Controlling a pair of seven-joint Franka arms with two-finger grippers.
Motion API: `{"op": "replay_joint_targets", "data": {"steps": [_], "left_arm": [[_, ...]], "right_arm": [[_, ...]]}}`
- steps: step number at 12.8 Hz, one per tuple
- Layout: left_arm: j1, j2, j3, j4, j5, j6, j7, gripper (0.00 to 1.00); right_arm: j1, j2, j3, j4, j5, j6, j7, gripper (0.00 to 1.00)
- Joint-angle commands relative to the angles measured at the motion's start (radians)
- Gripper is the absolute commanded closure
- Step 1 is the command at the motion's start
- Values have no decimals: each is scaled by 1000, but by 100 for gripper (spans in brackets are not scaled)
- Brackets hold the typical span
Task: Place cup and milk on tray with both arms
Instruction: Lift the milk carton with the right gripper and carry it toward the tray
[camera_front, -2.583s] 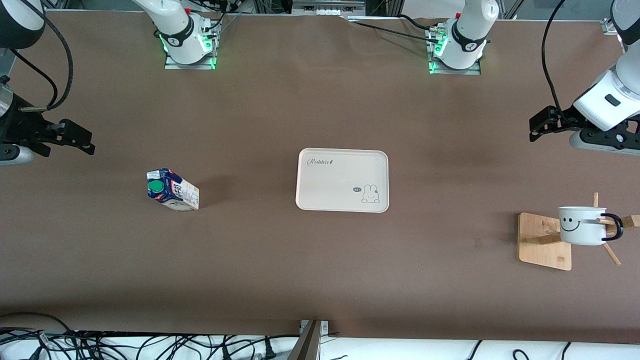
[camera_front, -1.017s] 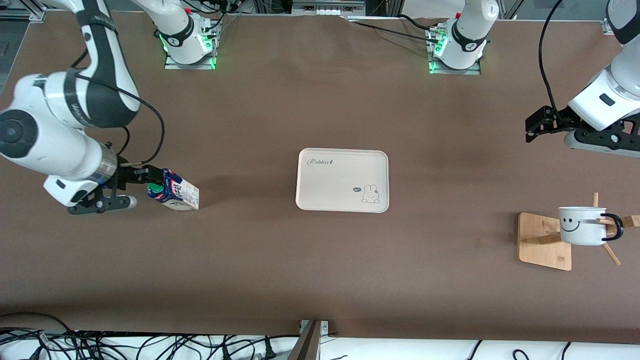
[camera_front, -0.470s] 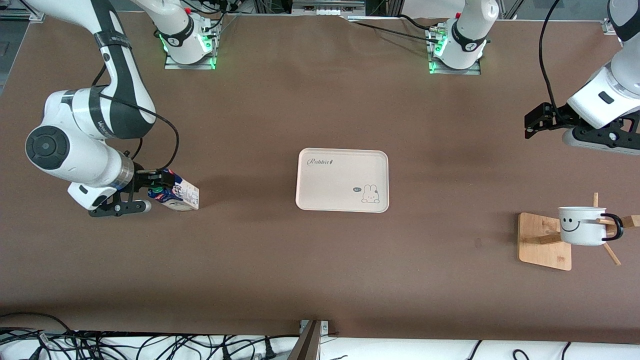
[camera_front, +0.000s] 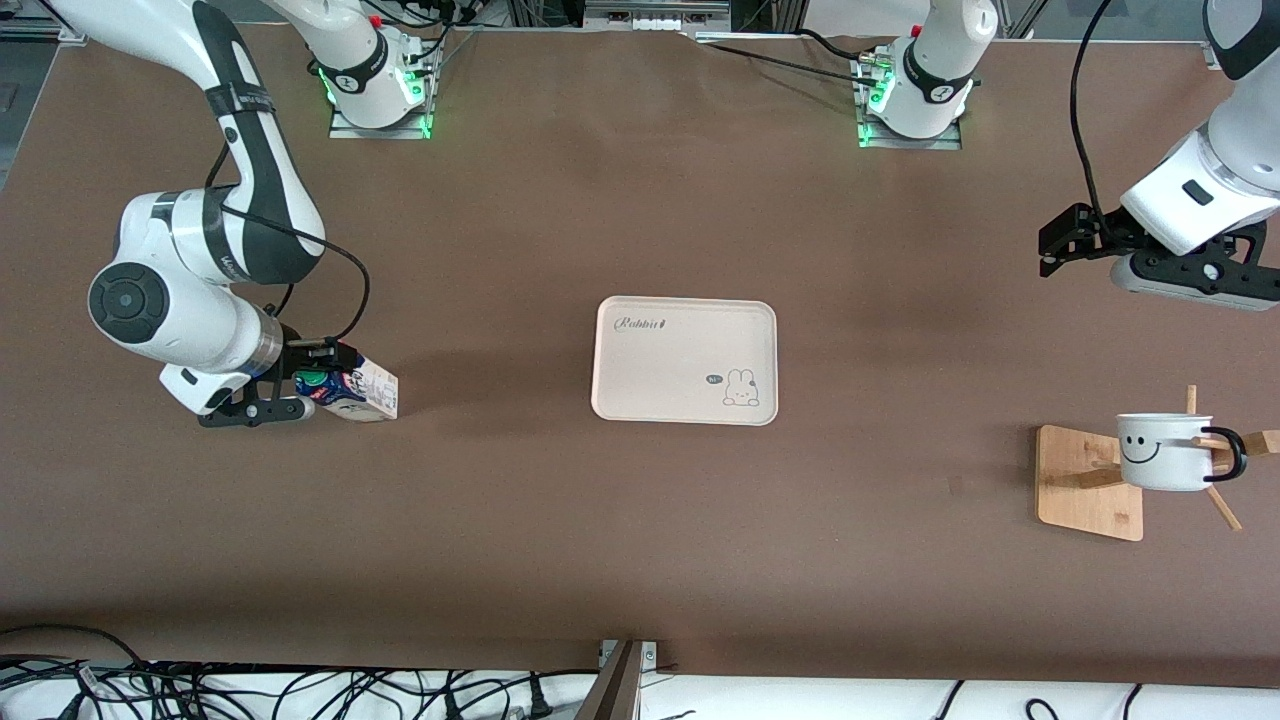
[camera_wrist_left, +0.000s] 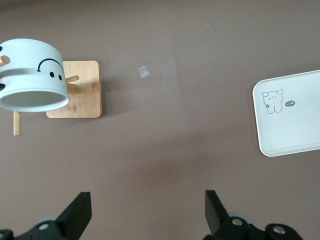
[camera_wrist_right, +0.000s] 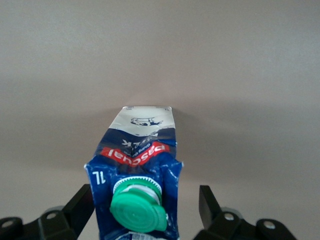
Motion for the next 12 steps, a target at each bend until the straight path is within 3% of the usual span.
{"op": "replay_joint_targets", "data": {"steps": [1, 3, 8, 10, 12], "left_arm": [[-5, 20, -1, 41, 19, -28, -4, 0], [-5, 20, -2, 41, 20, -28, -4, 0], [-5, 20, -2, 41, 20, -28, -6, 0], [-5, 20, -2, 41, 20, -28, -6, 0], [-5, 21, -11, 42, 20, -28, -7, 0]], "right_arm": [[0, -27, 0, -26, 15, 10, 8, 48], [0, -25, 6, -20, 15, 8, -8, 56], [15, -27, 82, 101, 24, -68, 41, 56], [35, -22, 143, 178, 128, -136, 130, 56], [124, 7, 168, 212, 167, -127, 272, 55]]}}
